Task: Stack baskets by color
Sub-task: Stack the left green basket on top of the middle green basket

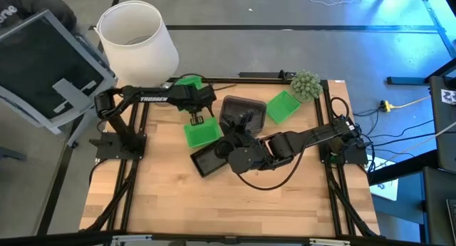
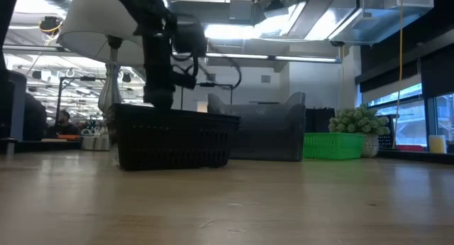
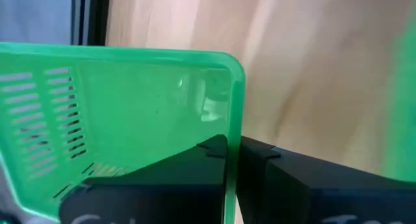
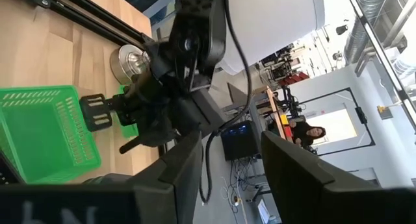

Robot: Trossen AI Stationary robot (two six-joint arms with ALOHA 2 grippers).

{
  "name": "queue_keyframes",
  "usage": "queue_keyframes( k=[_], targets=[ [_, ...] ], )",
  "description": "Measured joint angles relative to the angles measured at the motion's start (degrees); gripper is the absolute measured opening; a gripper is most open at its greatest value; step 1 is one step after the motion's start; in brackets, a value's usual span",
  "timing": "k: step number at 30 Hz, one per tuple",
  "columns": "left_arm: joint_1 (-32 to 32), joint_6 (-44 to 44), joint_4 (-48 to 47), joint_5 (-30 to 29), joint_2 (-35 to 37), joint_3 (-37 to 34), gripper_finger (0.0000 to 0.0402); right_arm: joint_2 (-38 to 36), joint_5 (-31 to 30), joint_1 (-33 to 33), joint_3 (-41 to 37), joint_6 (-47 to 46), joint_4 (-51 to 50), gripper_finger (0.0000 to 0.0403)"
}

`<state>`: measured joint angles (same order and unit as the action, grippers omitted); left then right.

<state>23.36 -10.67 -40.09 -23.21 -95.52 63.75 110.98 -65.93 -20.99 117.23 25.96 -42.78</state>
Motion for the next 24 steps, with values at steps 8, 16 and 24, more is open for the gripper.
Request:
queue_keyframes(
  k=[8,16,24],
  targets=[
    [-9.9,-7.8,-3.3,-2.6,8.0,0.0,0.0001,0.0,0.0,0.0,0.0,-0.1,0.0,0.0162],
    [-25.0,-8.0,-16.0,0.2,14.3,0.0,0.0000,-0.1,0.0,0.0,0.0,-0.1,0.0,0.0162],
    [-35.2,-19.5,-17.3,4.6,11.3,0.0,0.0000,-0.1,0.0,0.0,0.0,-0.3,0.1,0.0162]
  ],
)
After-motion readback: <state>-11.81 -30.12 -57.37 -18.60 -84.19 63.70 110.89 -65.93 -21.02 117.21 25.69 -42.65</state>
